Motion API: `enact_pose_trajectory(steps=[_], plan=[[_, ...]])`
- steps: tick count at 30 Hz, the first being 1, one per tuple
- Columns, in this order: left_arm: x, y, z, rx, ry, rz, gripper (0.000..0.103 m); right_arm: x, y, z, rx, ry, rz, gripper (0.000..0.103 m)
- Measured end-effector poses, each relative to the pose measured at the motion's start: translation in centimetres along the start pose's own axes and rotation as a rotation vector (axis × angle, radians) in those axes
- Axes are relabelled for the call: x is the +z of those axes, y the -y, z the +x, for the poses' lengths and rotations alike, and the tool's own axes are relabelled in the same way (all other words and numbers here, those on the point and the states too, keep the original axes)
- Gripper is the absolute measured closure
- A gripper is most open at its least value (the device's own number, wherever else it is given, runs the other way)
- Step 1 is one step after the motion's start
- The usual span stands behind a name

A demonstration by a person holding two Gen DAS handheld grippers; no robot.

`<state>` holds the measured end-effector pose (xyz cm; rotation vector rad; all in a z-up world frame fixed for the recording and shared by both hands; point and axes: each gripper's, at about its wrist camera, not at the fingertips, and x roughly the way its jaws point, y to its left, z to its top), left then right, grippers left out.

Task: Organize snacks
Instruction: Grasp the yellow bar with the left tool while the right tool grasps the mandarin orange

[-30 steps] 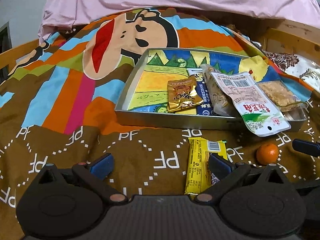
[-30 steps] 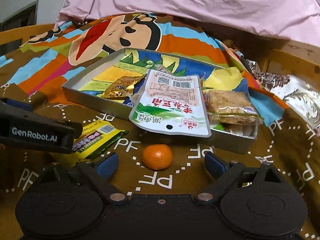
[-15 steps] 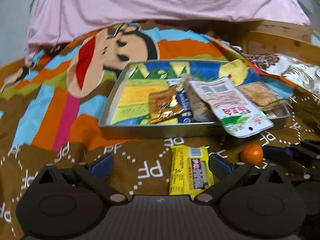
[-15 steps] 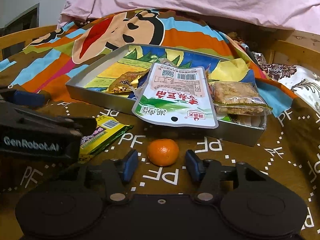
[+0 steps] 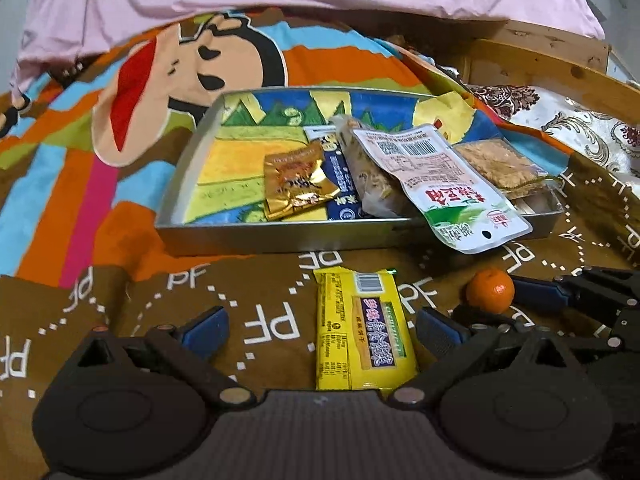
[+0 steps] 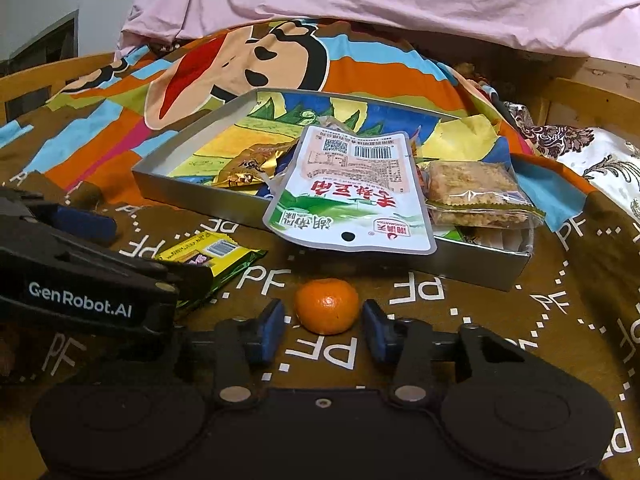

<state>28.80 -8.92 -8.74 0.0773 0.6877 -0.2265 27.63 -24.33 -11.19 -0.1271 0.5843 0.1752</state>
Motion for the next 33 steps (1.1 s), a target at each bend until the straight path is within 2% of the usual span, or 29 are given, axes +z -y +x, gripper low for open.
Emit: enact_pose_trajectory(steps=[3,7,10,15,18,22,26,29,33], plan=[[0.1,-0.1,0.1,-0.023,-0.008,-0.005,0.001,0.0,0.0,-0.3,-0.003,0.001,-0.018,0.067],[0.1,0.1,0.3,-0.018,-0.018,0.009,0.002,-0.1,0.1,-0.4,0.006,0.001,-0.026,0.067],[0.2,0.1,0.2,-0.032,-0.016,0.011,0.01,-0.1,0.3,-0.4,0.014,0.002,-0.015,0.067],[0.3,0.3,0.4,-0.068,-0.032,0.019,0.034,-0.1,0.2,-0.4,0.012,0.003,-0.017,0.067],[0.3,1.0,0.5,-0.063,-0.051,0.064,0.042,-0.1,0.4,-0.5,0.011,0.002,-0.003,0.067],[0.5,1.9,0.8,-0.047,-0.106,0.129,0.044,-0.1,0.8,-0.5,0.012,0.004,0.022,0.067],[0.8,1.7,0.9,-0.058,-0.128,0.091,0.049,-0.2,0.6,-1.3,0.011,0.023,0.001,0.067],[0.6,2.1,0.6,-0.032,-0.123,0.109,0.05,-0.1,0.8,-2.3,0.009,0.04,0.005,0.067],[0.8,2.3,-0.7,0.001,-0.114,0.047,0.05,0.0,1.5,-4.5,-0.007,0.068,0.03,0.067]])
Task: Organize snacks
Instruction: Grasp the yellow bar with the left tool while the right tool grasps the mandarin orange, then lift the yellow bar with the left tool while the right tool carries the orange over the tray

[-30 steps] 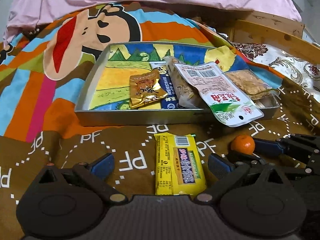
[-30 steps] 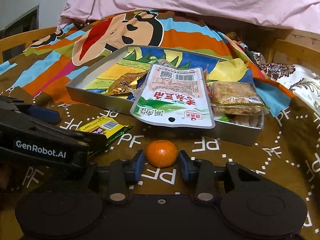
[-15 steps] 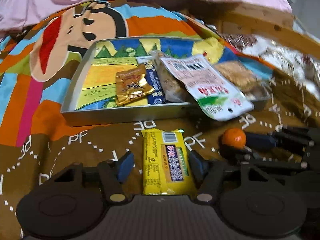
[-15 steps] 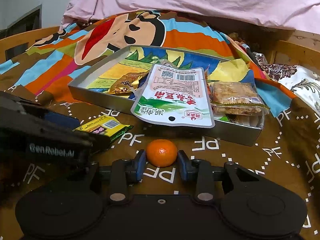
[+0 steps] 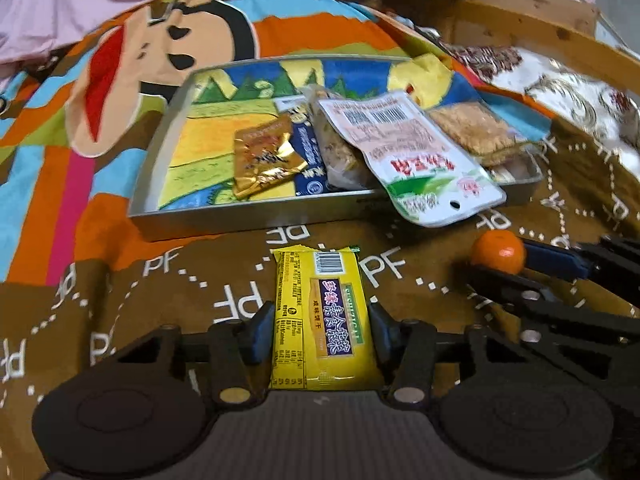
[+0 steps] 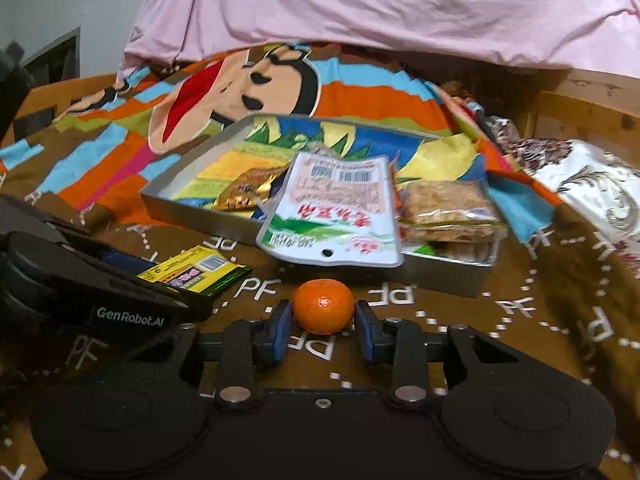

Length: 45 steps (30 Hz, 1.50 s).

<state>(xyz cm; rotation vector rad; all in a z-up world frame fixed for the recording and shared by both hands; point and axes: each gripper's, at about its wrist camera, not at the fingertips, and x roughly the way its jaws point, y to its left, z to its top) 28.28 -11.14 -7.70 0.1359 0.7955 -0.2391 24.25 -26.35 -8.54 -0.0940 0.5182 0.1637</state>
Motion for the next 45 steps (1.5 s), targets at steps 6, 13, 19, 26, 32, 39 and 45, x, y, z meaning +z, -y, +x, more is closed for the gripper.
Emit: enact_pose_trajectory(steps=[6,13,19,26,32,39,45], plan=[[0.4,0.6,-3.5,0.035,0.085,-0.005,0.05,1.0,0.5,-3.9,-0.021,0.087,0.011,0.067],[2.1,-1.7,-6.9,0.083,0.185,-0.098,0.05,2.5,-0.5,-5.4,0.009,0.201,0.0,0.067],[4.4,-4.5,-6.0,0.129,0.211,-0.127,0.05,5.3,-2.4,-2.2,0.068,0.269,-0.08,0.067],[7.5,-6.6,-1.3,0.112,0.2,-0.17,0.05,6.9,-4.4,3.9,0.104,0.287,-0.117,0.067],[8.6,-7.9,2.5,0.108,0.188,-0.195,0.05,6.0,-5.3,7.9,0.116,0.246,-0.121,0.067],[8.3,-8.5,4.8,0.13,0.176,-0.187,0.05,5.4,-6.0,9.8,0.117,0.19,-0.123,0.067],[7.8,-8.8,5.6,0.122,0.166,-0.231,0.05,5.3,-5.4,10.2,0.119,0.174,-0.092,0.067]])
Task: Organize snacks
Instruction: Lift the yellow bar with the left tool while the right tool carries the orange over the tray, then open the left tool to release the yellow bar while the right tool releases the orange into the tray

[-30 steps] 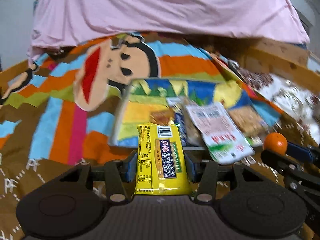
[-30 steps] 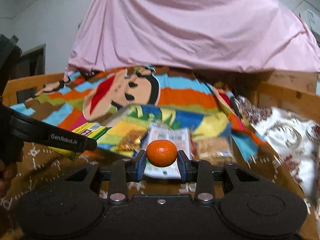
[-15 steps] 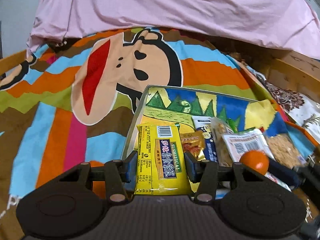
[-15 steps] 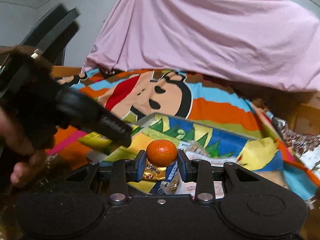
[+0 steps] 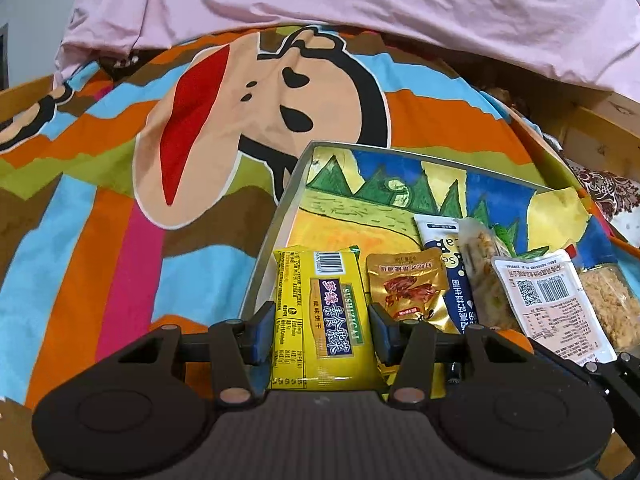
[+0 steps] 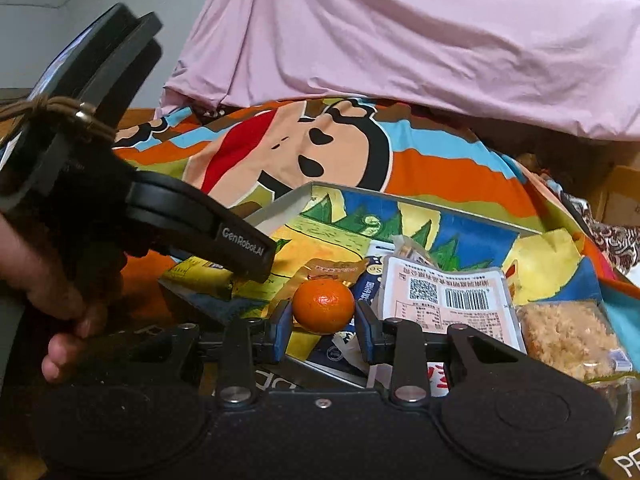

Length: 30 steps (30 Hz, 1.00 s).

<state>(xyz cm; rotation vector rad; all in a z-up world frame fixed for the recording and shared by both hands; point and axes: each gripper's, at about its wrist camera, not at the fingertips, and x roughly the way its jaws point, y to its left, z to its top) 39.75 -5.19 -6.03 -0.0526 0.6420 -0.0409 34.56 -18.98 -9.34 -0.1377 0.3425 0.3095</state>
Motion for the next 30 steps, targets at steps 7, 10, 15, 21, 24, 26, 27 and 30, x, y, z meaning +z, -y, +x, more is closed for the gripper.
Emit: enact_pose_trajectory(steps=[7,10,15,21,24,26,27,30], plan=[[-0.16,0.47,0.11,-0.001,0.0,0.014,0.05,-0.01,0.04,0.1,0.0,-0.005,-0.006,0.067],[-0.21,0.51,0.16,-0.002,-0.002,0.014,0.05,-0.01,-0.01,0.14,0.0,-0.007,-0.009,0.067],[-0.32,0.43,0.36,-0.001,-0.006,0.007,0.05,-0.02,-0.06,0.19,-0.001,-0.01,-0.011,0.067],[-0.52,0.28,0.52,0.003,-0.011,-0.002,0.05,-0.1,-0.02,0.32,0.0,-0.015,-0.013,0.067],[-0.62,0.19,0.54,0.006,-0.009,-0.014,0.05,-0.16,0.03,0.36,0.0,-0.018,-0.011,0.067],[-0.66,0.23,0.63,0.007,-0.014,-0.014,0.05,-0.18,0.05,0.38,0.001,-0.02,-0.008,0.067],[-0.69,0.27,0.65,0.008,-0.016,-0.011,0.05,-0.18,0.06,0.38,0.0,-0.019,-0.008,0.067],[-0.71,0.27,0.67,0.006,-0.018,-0.016,0.049,-0.16,0.05,0.4,0.0,-0.02,-0.008,0.067]])
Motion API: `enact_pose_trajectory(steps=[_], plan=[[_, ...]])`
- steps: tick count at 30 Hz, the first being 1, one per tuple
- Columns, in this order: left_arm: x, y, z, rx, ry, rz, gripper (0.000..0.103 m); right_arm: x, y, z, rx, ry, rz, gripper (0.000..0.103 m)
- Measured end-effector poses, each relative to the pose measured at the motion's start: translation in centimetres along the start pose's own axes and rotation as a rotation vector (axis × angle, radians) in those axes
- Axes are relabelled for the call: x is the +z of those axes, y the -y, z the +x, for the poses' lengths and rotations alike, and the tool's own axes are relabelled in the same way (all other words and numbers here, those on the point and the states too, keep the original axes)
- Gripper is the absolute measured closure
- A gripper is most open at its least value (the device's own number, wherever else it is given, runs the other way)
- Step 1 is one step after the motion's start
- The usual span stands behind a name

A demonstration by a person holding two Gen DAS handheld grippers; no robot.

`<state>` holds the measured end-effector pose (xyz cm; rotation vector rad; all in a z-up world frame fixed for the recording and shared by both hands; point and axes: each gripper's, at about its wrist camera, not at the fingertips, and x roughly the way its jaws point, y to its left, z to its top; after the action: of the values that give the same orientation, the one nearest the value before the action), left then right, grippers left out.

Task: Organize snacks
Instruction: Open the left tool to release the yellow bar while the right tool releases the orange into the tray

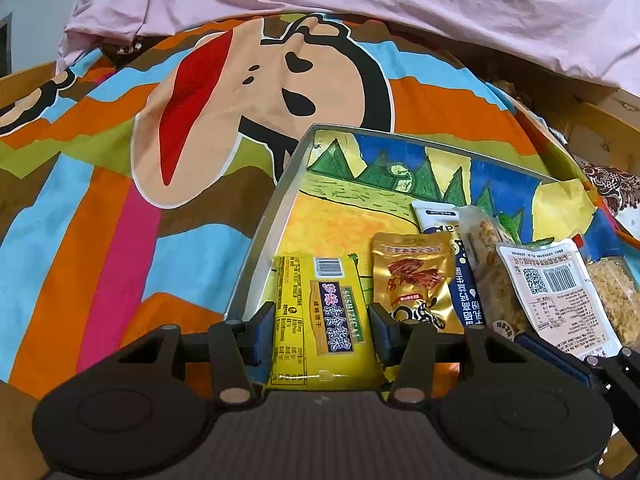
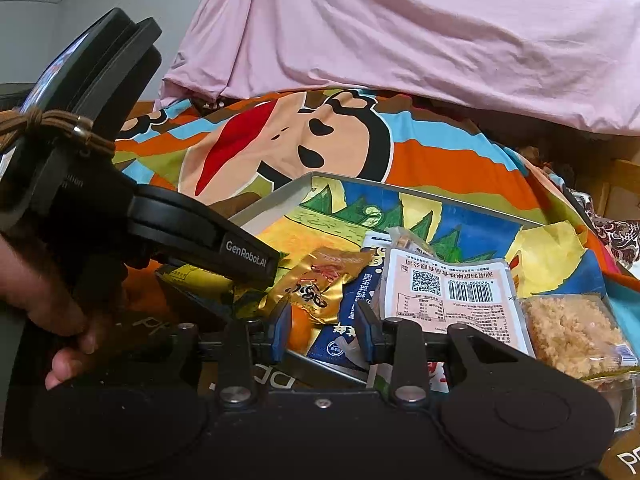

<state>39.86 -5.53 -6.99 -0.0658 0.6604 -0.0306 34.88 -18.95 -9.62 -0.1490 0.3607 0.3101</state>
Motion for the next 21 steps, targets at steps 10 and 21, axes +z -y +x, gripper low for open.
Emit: enact_pose_trajectory(steps=[10,21], plan=[[-0.1,-0.5,-0.5,-0.017,0.019,-0.035,0.044,0.0,-0.1,0.0,0.001,0.003,-0.005,0.062],[0.0,-1.0,-1.5,-0.024,0.056,-0.064,0.032,0.0,-0.2,-0.3,0.004,0.02,-0.011,0.054]])
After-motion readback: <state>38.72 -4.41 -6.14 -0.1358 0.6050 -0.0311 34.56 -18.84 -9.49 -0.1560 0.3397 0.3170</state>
